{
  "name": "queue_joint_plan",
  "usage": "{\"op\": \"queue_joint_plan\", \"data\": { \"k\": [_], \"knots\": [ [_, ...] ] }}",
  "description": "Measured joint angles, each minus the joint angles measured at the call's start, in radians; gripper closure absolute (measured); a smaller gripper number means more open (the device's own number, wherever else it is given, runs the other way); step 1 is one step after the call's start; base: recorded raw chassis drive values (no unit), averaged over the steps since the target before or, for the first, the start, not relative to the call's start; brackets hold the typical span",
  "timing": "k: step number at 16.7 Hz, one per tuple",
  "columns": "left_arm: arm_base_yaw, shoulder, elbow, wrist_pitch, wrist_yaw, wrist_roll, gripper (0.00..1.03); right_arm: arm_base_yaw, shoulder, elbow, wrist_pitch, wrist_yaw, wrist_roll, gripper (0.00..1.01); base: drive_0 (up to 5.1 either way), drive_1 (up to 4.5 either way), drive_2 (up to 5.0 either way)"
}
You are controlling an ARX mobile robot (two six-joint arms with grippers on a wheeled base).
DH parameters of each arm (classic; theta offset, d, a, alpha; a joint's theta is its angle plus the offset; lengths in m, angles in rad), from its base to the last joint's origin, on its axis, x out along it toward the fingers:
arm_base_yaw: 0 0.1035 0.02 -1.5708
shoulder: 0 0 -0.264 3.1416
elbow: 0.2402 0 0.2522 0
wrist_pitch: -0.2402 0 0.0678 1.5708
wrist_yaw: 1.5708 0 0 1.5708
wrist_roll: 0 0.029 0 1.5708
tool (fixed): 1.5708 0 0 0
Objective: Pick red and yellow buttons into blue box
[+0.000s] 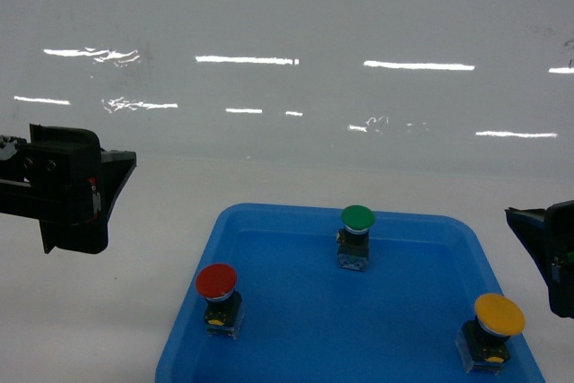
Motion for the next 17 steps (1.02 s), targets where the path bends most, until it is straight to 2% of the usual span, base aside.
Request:
{"op": "queue_joint_plan", "data": {
  "k": [7,9,12,14,15,16,17],
  "knots": [
    [0.0,-0.001,0.0,0.001,0.002,-0.004,0.05,0.004,-0.001,0.0,0.005,0.004,-0.008,0.03,0.0,0.0,0.0],
    [0.0,-0.001,0.0,0.002,0.002,-0.004,0.05,0.019,0.019,0.007,0.001,0.009,-0.019,0.03,0.0,0.0,0.0],
    [0.0,-0.001,0.0,0.001,0.002,-0.004,0.05,0.051,0.1,0.047,-0.043,-0.013,-0.043,0.03,0.0,0.0,0.0],
    [0.0,-0.001,0.0,0.001,0.002,-0.004,0.05,0.057,0.15,0.095,-0.077,-0.027,-0.052,0.03,0.0,0.0,0.0],
    [0.0,-0.001,0.0,0.001,0.002,-0.004,0.05,0.058,0.212,0.137,-0.119,-0.04,-0.058,0.03,0.0,0.0,0.0],
    [0.0,-0.001,0.0,0.001,0.002,-0.004,0.05,0.063,0.306,0.185,-0.164,-0.079,-0.06,0.03,0.0,0.0,0.0],
    [0.0,-0.001,0.0,0.001,0.002,-0.004,0.05,0.071,0.345,0.205,-0.163,-0.079,-0.063,0.03,0.0,0.0,0.0]
  ]
}}
